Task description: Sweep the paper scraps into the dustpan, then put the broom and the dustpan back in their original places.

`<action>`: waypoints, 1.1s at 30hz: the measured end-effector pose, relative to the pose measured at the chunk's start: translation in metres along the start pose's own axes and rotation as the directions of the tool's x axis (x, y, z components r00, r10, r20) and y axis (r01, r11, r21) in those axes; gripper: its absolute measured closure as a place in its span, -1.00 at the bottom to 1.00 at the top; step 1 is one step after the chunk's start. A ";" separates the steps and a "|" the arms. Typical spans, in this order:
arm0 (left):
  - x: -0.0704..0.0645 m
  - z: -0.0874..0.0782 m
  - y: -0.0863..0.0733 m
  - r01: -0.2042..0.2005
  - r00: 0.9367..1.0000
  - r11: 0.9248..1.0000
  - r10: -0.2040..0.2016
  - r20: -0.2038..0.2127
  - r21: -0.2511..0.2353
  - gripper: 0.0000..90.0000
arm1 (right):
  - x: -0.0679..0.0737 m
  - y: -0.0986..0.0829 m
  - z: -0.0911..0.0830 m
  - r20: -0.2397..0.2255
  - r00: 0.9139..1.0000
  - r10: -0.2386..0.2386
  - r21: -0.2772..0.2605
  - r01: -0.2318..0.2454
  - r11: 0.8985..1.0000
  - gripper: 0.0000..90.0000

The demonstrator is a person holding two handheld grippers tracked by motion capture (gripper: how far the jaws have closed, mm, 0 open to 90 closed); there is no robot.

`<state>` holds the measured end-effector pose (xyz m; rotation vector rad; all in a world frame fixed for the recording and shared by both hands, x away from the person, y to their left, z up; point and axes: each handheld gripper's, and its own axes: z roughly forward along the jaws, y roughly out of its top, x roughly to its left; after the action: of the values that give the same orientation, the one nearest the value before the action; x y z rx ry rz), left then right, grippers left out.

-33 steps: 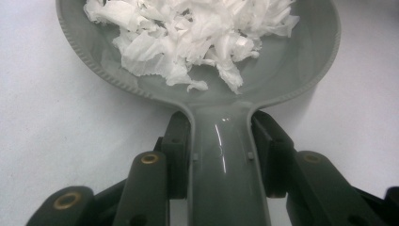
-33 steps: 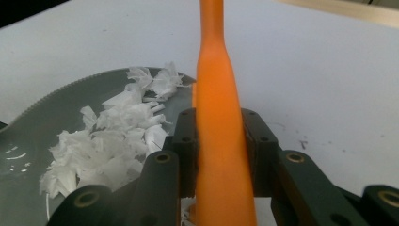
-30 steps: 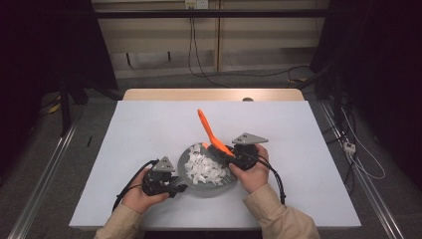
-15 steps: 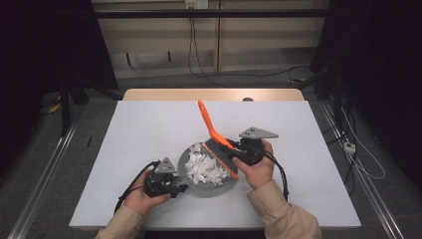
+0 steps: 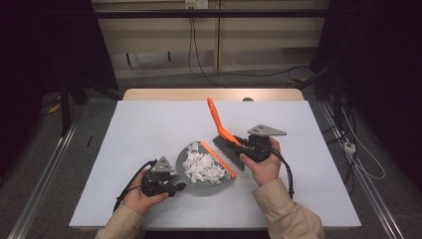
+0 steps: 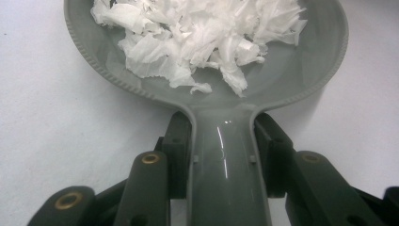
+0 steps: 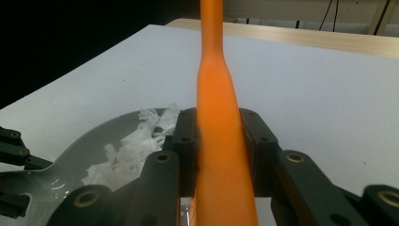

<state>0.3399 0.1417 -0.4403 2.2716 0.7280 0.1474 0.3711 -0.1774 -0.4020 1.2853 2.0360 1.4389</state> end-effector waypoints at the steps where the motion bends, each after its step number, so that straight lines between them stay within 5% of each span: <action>1: 0.001 -0.001 0.000 0.001 1.000 1.000 -0.001 -0.001 -0.002 0.40 | 0.000 0.000 0.001 0.001 1.000 0.001 0.004 -0.001 1.000 0.59; 23: 0.016 -0.020 -0.007 0.040 0.998 0.998 -0.042 -0.043 -0.044 0.40 | -0.017 -0.006 -0.010 0.069 0.998 -0.001 0.000 0.001 1.000 0.59; 33: 0.024 -0.028 -0.011 0.100 0.993 0.992 -0.104 -0.061 -0.072 0.40 | -0.030 -0.010 -0.027 0.096 0.995 0.011 -0.022 -0.009 1.000 0.59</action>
<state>0.3463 0.1780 -0.4305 2.1679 0.8586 0.1953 0.3634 -0.2182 -0.4060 1.3320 1.9493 1.3720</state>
